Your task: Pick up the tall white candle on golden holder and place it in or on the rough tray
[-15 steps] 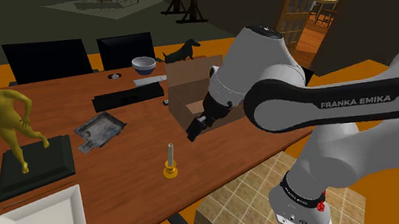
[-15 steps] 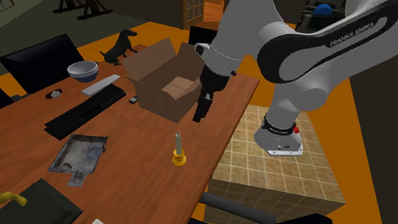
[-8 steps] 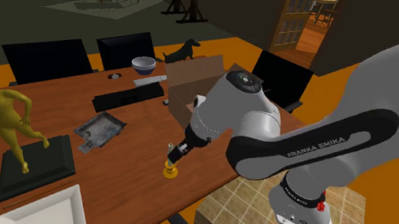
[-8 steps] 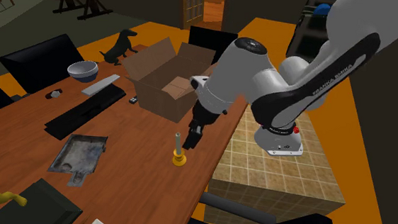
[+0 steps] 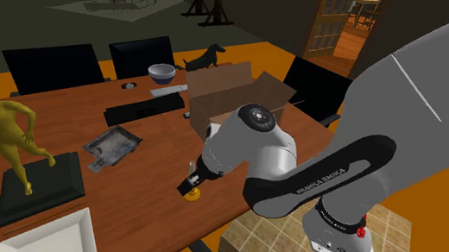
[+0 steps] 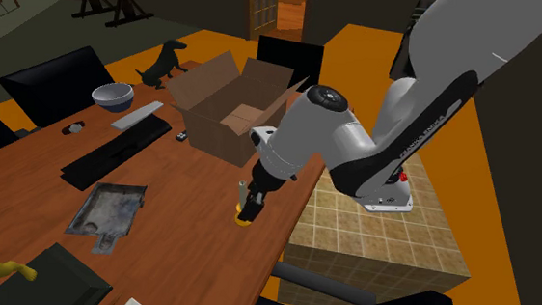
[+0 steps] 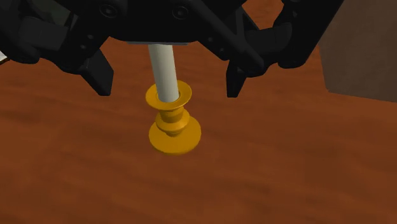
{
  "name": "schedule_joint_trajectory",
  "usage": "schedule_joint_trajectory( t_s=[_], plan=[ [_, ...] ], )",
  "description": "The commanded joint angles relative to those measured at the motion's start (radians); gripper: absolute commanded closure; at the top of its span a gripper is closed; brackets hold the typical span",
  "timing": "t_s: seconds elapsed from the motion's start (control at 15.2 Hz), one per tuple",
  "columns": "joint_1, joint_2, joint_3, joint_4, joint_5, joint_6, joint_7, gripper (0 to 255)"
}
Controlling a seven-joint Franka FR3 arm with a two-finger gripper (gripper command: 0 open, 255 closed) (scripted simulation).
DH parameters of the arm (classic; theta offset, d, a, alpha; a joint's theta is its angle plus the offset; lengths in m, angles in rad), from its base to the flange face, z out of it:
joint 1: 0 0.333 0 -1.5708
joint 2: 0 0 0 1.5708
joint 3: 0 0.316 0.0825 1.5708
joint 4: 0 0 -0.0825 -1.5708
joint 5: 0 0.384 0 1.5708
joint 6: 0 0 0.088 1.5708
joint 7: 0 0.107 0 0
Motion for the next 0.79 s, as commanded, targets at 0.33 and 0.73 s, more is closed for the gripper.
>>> schedule_joint_trajectory(
  t_s=[0.33,0.73],
  plan=[
    [-0.087,0.045,0.073,0.008,-0.042,0.047,0.029,0],
    [-0.087,0.045,0.073,0.008,-0.042,0.047,0.029,255]
  ],
)
